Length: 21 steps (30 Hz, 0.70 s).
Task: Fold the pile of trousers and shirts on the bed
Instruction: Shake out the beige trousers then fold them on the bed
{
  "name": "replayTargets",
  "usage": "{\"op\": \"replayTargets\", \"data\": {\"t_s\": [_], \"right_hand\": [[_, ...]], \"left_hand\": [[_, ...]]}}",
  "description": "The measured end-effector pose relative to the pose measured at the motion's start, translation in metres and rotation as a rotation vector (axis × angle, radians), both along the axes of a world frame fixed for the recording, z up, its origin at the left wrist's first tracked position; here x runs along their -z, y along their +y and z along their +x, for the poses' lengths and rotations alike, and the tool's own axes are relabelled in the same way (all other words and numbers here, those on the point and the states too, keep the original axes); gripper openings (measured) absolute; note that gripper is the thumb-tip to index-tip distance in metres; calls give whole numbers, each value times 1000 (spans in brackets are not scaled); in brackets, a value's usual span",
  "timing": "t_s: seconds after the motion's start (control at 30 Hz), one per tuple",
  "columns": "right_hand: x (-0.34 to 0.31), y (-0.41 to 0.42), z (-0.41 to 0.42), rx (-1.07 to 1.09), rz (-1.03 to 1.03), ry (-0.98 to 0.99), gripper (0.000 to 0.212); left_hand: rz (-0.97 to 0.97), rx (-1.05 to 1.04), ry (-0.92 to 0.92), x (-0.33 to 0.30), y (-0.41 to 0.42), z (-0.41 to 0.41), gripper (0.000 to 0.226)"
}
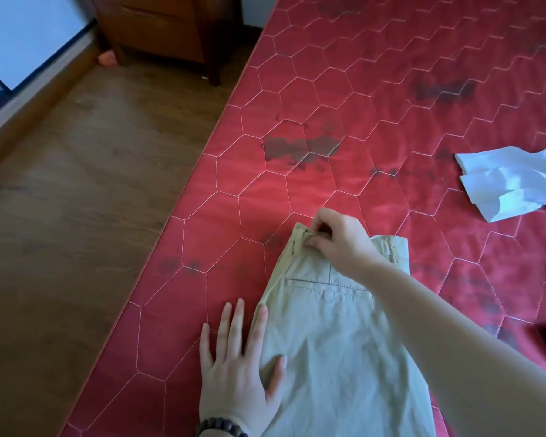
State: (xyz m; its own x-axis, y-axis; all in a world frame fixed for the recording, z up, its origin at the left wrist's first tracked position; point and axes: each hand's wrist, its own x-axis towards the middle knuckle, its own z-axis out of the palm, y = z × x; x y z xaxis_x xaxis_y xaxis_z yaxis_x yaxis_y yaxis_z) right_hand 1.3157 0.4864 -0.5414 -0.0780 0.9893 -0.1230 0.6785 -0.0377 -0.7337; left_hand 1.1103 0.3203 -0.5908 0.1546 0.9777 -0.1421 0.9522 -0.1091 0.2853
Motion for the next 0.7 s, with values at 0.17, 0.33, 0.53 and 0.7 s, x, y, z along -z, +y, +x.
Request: {"op": "replayTargets", "data": {"t_s": [0.17,0.33,0.53,0.7], "right_hand": [[3,7,-4,-12,-207,47,29],[-5,26,-9,-217,-334,-52,26],[-4,12,-2,-70,-287,-219,21],[-6,0,1,-74,-179,-476,43]], "left_hand": [[-16,3,-24,-2,1,1,81],[-8,9,-47,-3,1,-2,83],[-14,-24,-196,-15,2,-9,81],[2,252,15,-14,12,-53,65]]}}
